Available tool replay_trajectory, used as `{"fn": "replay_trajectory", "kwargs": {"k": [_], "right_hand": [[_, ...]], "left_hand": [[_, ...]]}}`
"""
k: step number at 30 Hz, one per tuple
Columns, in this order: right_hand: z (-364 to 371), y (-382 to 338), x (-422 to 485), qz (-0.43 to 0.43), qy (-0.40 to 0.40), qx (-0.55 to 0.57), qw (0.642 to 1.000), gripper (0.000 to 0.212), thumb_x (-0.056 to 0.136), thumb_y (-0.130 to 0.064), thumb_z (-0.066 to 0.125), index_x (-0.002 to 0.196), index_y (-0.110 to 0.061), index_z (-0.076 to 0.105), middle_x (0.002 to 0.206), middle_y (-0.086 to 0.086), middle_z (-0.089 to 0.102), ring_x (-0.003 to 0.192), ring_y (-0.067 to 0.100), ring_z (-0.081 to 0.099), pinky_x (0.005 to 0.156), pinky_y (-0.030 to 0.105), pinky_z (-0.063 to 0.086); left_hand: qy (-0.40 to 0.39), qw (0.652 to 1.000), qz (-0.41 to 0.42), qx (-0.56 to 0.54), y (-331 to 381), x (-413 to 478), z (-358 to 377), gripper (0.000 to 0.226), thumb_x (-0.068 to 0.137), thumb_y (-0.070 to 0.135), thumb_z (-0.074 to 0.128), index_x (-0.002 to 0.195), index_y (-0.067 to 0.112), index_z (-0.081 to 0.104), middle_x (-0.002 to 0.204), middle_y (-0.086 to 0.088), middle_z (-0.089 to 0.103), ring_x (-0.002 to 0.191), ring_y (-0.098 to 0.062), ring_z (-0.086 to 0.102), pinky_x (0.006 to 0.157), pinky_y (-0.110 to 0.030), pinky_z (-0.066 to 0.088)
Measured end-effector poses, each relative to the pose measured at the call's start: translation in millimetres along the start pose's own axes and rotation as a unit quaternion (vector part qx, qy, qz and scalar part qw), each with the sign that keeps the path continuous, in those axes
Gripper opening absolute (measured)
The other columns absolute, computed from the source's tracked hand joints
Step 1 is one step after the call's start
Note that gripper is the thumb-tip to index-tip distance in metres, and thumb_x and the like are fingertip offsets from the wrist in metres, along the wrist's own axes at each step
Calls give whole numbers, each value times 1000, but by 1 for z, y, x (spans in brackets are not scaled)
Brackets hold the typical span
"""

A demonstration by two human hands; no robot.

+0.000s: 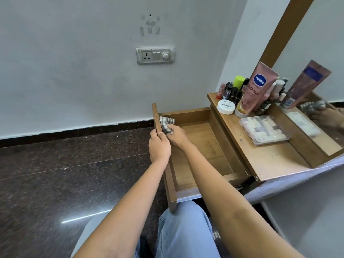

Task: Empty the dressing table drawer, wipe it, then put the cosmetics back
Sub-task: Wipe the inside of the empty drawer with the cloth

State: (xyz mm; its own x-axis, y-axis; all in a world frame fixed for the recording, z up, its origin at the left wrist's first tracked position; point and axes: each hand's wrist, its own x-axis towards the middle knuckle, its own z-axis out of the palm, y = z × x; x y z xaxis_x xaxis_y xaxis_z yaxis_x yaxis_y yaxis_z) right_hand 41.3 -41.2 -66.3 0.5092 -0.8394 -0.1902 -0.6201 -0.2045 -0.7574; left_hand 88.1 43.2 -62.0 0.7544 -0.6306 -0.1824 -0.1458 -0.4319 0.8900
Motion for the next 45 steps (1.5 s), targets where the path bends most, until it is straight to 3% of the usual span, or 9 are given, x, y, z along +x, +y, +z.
{"fn": "replay_trajectory", "kwargs": {"k": [11, 19, 24, 27, 29, 33, 37, 41, 45], "right_hand": [[-30, 15, -94, 64, -105, 134, 983, 26, 86, 6, 48, 96, -9, 67, 77, 6, 66, 58, 10, 61, 47, 20, 47], [-71, 22, -110, 114, -270, 41, 955, 26, 86, 1, 53, 100, -15, 67, 85, 3, 68, 64, 12, 61, 53, 19, 47], [-101, 2, -65, 153, 14, 214, 965, 20, 89, -1, 49, 104, 0, 63, 94, 15, 70, 72, 21, 68, 54, 25, 55], [-102, -13, -25, 100, 208, 65, 971, 22, 88, -3, 46, 101, 0, 63, 95, 13, 67, 79, 25, 64, 62, 29, 50], [-98, -19, 4, 78, 258, -25, 963, 25, 88, -2, 47, 111, 0, 58, 104, 14, 61, 90, 30, 61, 70, 31, 49], [-67, -17, 44, 101, 172, -109, 974, 39, 85, -5, 55, 124, -6, 58, 129, 13, 56, 117, 29, 54, 98, 33, 46], [-26, -22, 48, 74, 113, -68, 989, 54, 82, -6, 55, 135, -18, 52, 133, 10, 55, 118, 29, 53, 99, 35, 46], [-10, -30, 42, 6, 19, -76, 997, 62, 86, -1, 47, 144, -23, 42, 158, 1, 20, 141, 24, 31, 113, 32, 31], [-11, -22, 23, 36, -23, -51, 998, 57, 87, -2, 49, 141, -22, 48, 148, 6, 42, 116, 24, 54, 90, 23, 45]], "left_hand": [[-8, 1000, -10, -10, 0, -2, 0, 47, 103, 32, 21, 148, 18, 28, 135, -16, 50, 116, -33, 51, 82, -37, 38], [-15, 1000, -9, -13, 2, -4, -1, 47, 103, 33, 21, 147, 19, 29, 132, -14, 51, 112, -32, 53, 85, -41, 44], [-11, 1000, -2, -13, 2, -3, -1, 46, 103, 34, 22, 146, 19, 31, 128, -12, 55, 108, -31, 56, 88, -46, 49], [-13, 1000, -1, -18, 0, -2, 0, 47, 103, 35, 22, 146, 20, 31, 127, -10, 56, 107, -29, 56, 90, -47, 49], [-11, 1000, -2, -23, 0, -1, 1, 46, 103, 34, 23, 146, 19, 31, 125, -9, 56, 106, -27, 56, 88, -43, 48], [-8, 1000, 0, -23, -1, 1, 1, 46, 103, 33, 24, 145, 18, 34, 126, -10, 55, 108, -27, 53, 83, -35, 39], [-3, 1000, 4, -18, -3, 2, 3, 46, 103, 33, 26, 145, 17, 35, 130, -13, 53, 115, -31, 51, 82, -32, 33], [-1, 1000, -1, -20, -4, 2, 3, 45, 102, 34, 26, 144, 18, 37, 130, -14, 54, 115, -32, 51, 82, -34, 34], [2, 1000, -7, -26, -4, 1, 2, 45, 102, 37, 25, 142, 21, 38, 130, -13, 53, 114, -32, 52, 83, -36, 37]]}}
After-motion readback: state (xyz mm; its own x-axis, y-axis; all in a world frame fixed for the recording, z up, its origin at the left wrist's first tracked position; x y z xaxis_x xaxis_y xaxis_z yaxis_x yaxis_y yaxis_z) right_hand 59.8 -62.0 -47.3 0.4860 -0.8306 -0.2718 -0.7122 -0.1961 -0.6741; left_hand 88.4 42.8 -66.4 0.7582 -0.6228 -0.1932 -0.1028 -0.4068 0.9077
